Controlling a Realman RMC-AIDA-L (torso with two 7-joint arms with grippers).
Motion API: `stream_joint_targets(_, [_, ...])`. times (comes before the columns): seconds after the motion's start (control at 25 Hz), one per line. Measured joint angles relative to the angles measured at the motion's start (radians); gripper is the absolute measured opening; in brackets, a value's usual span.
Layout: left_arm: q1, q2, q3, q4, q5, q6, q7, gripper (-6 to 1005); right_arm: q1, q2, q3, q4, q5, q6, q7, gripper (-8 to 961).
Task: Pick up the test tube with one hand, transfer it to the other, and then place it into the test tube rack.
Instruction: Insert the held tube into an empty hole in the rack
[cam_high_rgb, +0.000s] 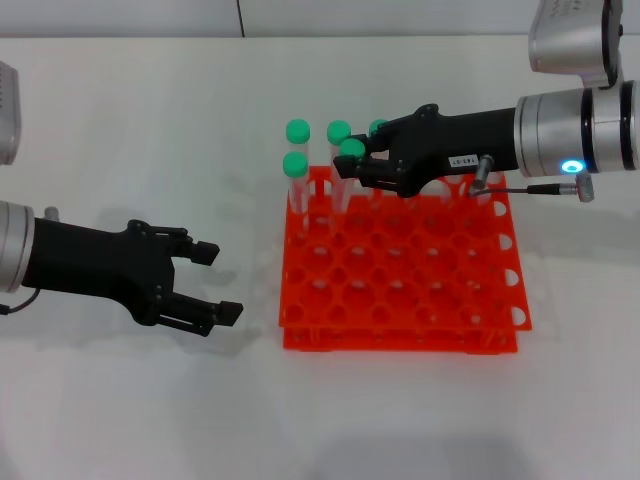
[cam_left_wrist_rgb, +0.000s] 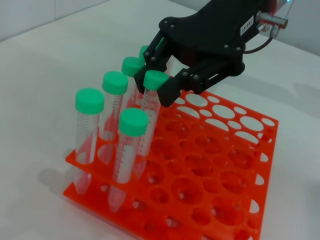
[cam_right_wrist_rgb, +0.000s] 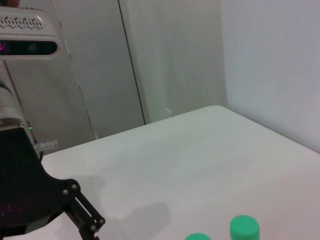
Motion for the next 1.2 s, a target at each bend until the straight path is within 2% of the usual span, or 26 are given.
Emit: stream_joint_targets(1.2, [-0.002, 0.000, 0.000, 0.001, 0.000, -0.006, 0.000, 888, 0.001, 0.000, 0.000, -0.008, 0.000, -0.002, -0.002, 282])
